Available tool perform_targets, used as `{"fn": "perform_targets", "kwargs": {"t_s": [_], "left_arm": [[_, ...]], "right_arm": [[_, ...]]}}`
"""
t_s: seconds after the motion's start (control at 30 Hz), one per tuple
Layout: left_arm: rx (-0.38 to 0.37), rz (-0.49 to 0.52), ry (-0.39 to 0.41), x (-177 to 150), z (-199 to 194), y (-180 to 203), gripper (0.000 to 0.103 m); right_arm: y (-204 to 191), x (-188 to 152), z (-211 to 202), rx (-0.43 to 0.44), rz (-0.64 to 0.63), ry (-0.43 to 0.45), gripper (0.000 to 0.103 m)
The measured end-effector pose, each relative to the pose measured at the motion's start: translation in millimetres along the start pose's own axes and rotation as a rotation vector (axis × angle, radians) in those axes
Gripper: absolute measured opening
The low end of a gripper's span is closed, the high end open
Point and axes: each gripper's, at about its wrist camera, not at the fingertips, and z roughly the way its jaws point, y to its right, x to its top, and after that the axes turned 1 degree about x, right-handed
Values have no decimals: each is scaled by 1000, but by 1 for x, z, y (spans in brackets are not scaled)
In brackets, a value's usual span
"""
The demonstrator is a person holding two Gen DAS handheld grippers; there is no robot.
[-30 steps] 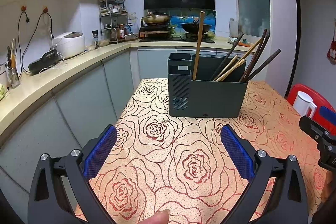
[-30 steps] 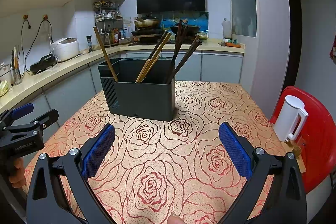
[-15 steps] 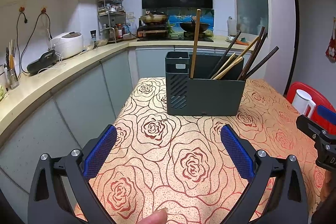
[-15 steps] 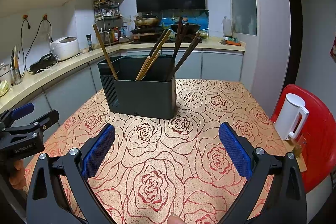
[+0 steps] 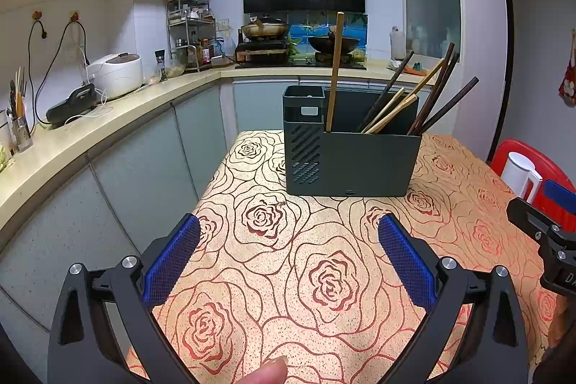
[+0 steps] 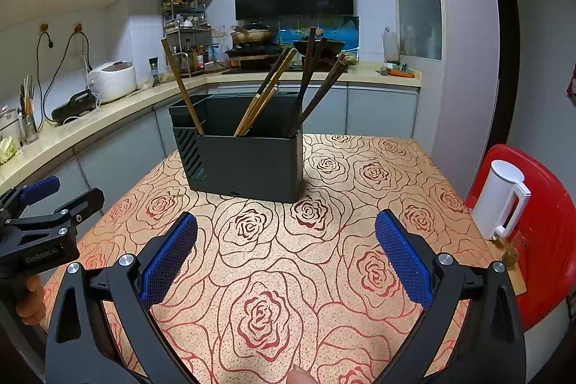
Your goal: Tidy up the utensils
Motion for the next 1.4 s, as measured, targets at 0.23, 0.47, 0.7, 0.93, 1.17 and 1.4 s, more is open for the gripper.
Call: {"fn": "perform_targets", "kwargs": {"t_s": [0.23,0.47,0.7,0.93,1.17,1.4], "left_arm": [[-1,7,-5,-3,2,2,96],[0,6,-5,-4,2,1,96],[-1,6,-7,-4,2,1,96],[0,6,-8,-4,2,2,96],[-1,6,-9,-4,2,2,96],[-2,7,-10,-5,2,2,96]], "right_arm": [[0,0,1,-1,3,0,96],[-1,0,1,-3,2,0,96],[0,0,1,-1,3,-1,96],[-1,0,1,-1,3,-1,96],[-1,0,1,-1,3,-1,96],[-1,0,1,-1,3,-1,96]]}}
